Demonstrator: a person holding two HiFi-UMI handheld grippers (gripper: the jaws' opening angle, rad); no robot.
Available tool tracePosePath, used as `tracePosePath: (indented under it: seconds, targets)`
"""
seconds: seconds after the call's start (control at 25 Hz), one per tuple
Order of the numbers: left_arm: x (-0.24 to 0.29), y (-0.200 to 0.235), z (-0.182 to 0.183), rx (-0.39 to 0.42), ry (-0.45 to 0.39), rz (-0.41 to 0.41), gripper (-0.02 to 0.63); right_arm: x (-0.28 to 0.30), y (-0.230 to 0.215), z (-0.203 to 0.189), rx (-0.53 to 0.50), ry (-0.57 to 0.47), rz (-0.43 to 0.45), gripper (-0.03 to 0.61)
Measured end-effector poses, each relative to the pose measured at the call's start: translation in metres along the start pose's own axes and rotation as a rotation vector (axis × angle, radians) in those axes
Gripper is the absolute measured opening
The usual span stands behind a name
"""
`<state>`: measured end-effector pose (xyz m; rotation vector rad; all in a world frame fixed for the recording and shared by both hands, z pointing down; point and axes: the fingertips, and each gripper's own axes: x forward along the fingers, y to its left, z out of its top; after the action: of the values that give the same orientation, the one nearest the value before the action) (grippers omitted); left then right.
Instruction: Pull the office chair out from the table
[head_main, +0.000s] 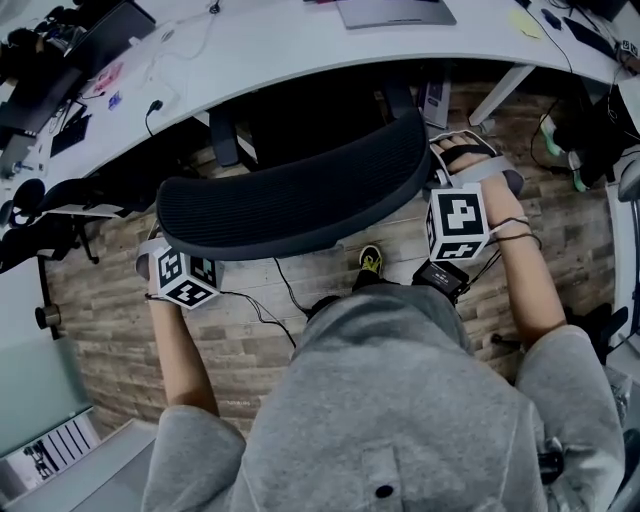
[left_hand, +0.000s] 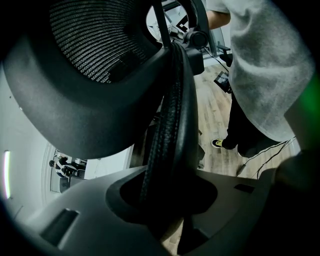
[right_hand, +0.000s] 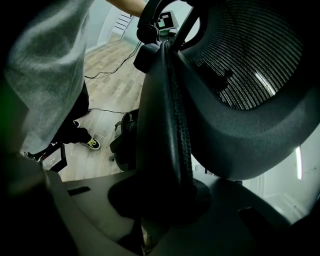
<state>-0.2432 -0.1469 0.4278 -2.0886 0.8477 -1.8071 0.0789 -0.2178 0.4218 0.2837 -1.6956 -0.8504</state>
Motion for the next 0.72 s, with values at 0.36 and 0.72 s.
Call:
tracePosePath:
  seconds: [0.36,0.72]
  targets:
    - [-0.01,-0.028,-0.007,-0.017,0.004,-0.004,0.138,-0.017,0.02,0.003,0.005,0.009,0.007,0.085]
    - [-0.023,-0.059,-0.017,-0.042,0.006,0.002,0.14,-0.036,0.043,0.011,0.006,0.009,0.007,0.084]
